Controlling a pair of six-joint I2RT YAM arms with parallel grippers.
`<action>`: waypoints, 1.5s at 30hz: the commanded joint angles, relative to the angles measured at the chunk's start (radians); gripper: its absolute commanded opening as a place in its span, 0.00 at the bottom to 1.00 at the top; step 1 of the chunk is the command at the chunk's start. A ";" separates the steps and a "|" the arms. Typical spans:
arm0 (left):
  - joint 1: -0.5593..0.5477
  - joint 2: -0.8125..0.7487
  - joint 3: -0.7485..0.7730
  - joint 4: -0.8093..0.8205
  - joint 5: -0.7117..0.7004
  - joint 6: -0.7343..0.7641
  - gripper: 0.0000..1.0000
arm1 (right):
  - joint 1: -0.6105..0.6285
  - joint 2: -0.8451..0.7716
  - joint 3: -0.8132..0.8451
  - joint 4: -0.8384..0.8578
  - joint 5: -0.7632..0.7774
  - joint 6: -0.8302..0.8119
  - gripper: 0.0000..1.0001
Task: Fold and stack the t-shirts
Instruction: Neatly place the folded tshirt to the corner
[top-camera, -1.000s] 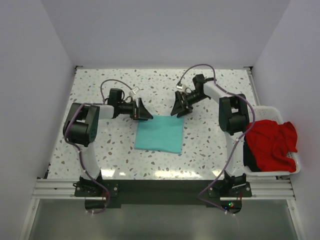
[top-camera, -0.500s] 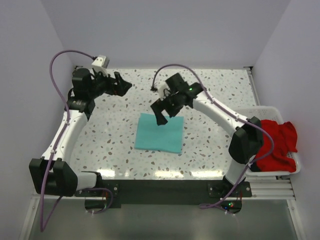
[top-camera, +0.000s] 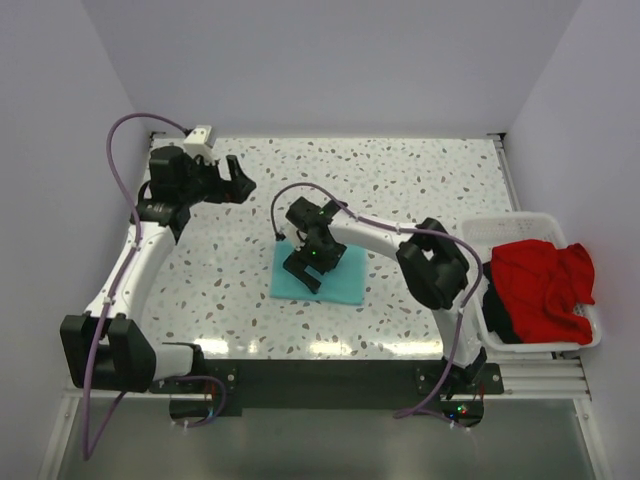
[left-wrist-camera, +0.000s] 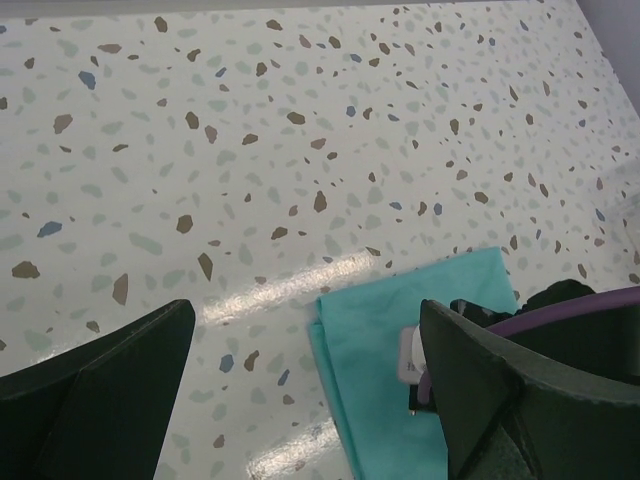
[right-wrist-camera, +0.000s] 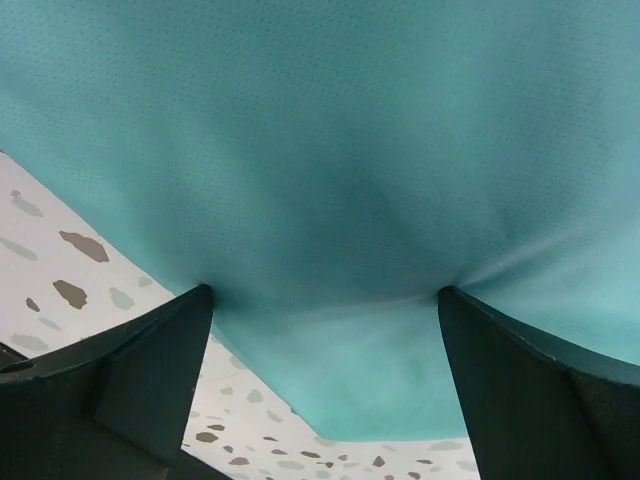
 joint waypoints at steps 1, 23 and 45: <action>0.016 0.004 -0.001 0.015 0.012 -0.006 1.00 | -0.047 0.027 0.029 -0.035 -0.028 -0.085 0.99; 0.052 0.049 0.010 -0.006 0.033 0.012 1.00 | -0.728 0.453 0.616 -0.330 0.095 -0.715 0.99; 0.058 0.035 0.001 -0.005 0.064 0.003 1.00 | -0.794 0.166 0.753 -0.212 -0.050 -0.279 0.99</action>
